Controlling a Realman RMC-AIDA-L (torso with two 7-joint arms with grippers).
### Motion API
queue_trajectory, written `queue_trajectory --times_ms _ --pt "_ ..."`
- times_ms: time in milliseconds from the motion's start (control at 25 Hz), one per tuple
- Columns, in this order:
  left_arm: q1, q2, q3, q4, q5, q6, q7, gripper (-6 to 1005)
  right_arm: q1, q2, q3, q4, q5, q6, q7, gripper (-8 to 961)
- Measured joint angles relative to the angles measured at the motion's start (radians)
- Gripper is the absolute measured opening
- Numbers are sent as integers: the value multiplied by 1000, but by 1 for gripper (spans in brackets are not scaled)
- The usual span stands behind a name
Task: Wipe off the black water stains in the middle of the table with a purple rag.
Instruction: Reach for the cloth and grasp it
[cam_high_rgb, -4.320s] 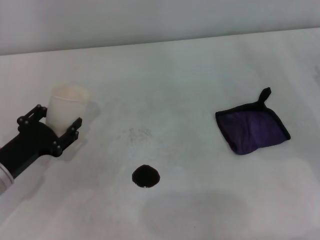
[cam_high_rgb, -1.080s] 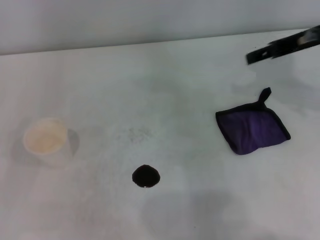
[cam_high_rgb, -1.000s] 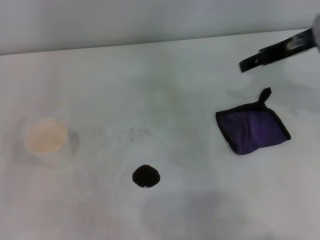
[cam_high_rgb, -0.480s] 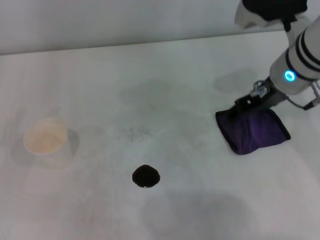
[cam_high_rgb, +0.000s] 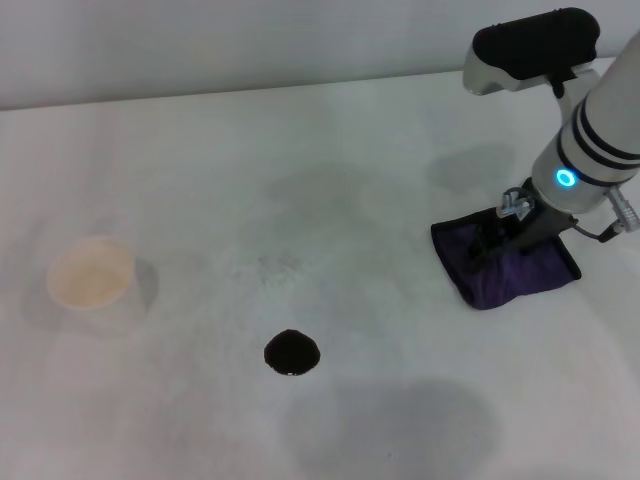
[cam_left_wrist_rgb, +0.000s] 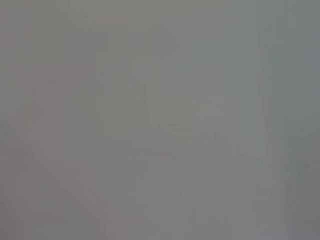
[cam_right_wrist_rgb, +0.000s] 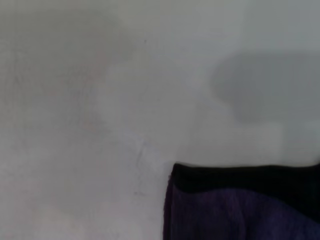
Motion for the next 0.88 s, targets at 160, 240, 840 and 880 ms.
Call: queue_trajectory --times_ms 160,240,840,880 --pt "7 0 0 0 0 1 0 893 34 1 -4 64 1 -21 1 703" --pt "9 0 0 0 0 1 1 892 48 2 -8 94 0 -28 1 696" --pt "19 -2 0 0 0 1 2 892 80 2 -18 165 -2 -59 0 407" --pt "19 -2 0 0 0 1 2 892 81 2 -23 166 -1 -59 -1 378"
